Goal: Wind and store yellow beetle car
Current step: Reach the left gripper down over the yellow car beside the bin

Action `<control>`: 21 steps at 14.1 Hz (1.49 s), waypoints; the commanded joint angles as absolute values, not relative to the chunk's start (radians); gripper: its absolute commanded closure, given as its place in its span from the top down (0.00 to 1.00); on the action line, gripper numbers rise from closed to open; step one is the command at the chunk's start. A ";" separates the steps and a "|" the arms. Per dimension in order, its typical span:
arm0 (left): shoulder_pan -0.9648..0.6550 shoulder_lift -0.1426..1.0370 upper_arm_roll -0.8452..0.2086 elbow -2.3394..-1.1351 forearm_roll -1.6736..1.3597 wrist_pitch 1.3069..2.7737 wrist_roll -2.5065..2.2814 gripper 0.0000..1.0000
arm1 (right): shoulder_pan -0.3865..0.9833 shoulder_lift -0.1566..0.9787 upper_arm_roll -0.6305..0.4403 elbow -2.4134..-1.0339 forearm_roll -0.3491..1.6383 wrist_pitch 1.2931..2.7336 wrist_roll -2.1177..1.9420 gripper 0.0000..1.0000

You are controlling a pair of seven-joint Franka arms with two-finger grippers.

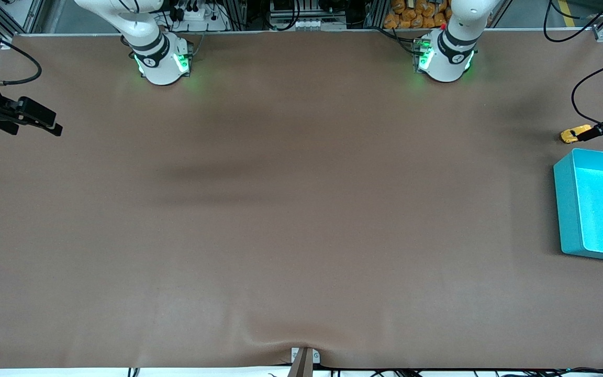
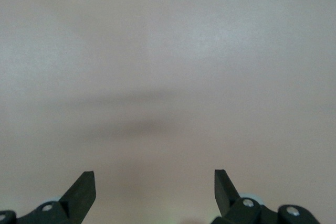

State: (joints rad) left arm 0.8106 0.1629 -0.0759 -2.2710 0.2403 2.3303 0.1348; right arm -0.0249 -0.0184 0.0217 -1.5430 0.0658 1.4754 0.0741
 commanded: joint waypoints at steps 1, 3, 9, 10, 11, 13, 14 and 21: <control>0.854 0.167 -0.089 -2.295 0.250 2.381 0.117 1.00 | 0.006 -0.031 -0.008 -1.557 0.075 1.482 0.066 1.00; 0.887 0.181 -0.089 -2.293 0.203 2.402 0.107 1.00 | 0.005 -0.031 -0.008 -1.559 0.075 1.480 0.066 1.00; 0.903 0.186 -0.089 -2.322 0.133 2.405 -0.119 1.00 | 0.008 -0.031 -0.008 -1.559 0.075 1.480 0.066 1.00; 0.904 0.184 -0.089 -2.325 0.127 2.405 -0.159 1.00 | 0.008 -0.031 -0.008 -1.559 0.075 1.480 0.066 1.00; 0.907 0.184 -0.089 -2.326 0.106 2.405 -0.201 1.00 | 0.009 -0.031 -0.008 -1.559 0.075 1.480 0.066 1.00; 0.931 0.186 -0.087 -2.326 0.039 2.405 -0.256 1.00 | 0.011 -0.031 -0.008 -1.559 0.075 1.479 0.066 1.00; 0.943 0.186 -0.087 -2.326 0.003 2.405 -0.265 1.00 | 0.014 -0.031 -0.008 -1.559 0.075 1.479 0.066 1.00; 1.025 0.193 -0.086 -2.322 -0.164 2.405 -0.373 1.00 | 0.017 -0.031 -0.008 -1.563 0.075 1.477 0.064 1.00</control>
